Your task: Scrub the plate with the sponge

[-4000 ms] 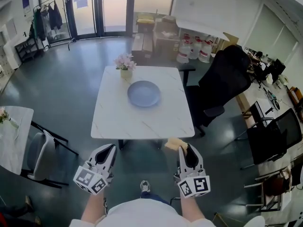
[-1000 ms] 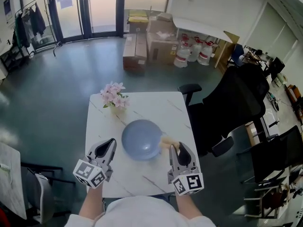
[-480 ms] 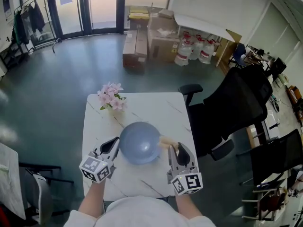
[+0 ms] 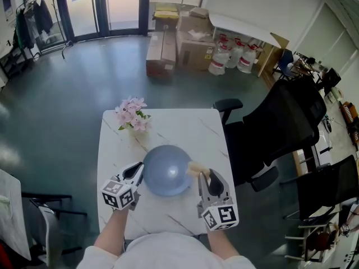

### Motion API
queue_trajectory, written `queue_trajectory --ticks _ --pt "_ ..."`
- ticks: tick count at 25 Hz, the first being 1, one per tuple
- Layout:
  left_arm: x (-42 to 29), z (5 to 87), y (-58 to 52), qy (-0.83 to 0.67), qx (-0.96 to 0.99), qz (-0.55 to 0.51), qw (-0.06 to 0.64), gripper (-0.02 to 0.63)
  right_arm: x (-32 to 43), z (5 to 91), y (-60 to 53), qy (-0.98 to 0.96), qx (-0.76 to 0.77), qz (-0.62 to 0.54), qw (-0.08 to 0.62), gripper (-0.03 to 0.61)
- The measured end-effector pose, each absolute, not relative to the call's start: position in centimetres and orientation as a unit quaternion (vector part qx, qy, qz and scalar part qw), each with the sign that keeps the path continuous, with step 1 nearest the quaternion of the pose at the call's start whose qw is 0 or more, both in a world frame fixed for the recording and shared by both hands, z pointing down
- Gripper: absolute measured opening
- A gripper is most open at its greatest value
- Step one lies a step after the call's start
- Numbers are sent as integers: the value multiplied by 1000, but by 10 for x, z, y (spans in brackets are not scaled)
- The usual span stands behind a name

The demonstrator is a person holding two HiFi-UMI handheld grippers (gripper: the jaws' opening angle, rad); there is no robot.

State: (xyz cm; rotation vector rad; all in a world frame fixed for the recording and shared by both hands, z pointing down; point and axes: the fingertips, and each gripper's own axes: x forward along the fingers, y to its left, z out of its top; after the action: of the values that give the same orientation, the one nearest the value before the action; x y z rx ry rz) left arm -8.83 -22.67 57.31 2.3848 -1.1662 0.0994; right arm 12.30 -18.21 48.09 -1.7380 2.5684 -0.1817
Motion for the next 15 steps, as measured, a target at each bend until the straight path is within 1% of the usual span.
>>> queue_trajectory --ticks 8,15 --pt "-93 619 -236 -433 841 60 320 34 121 490 -188 826 -560 -67 10 119" --pt "-96 657 -241 -445 811 90 369 39 119 493 -191 827 -558 -71 7 119"
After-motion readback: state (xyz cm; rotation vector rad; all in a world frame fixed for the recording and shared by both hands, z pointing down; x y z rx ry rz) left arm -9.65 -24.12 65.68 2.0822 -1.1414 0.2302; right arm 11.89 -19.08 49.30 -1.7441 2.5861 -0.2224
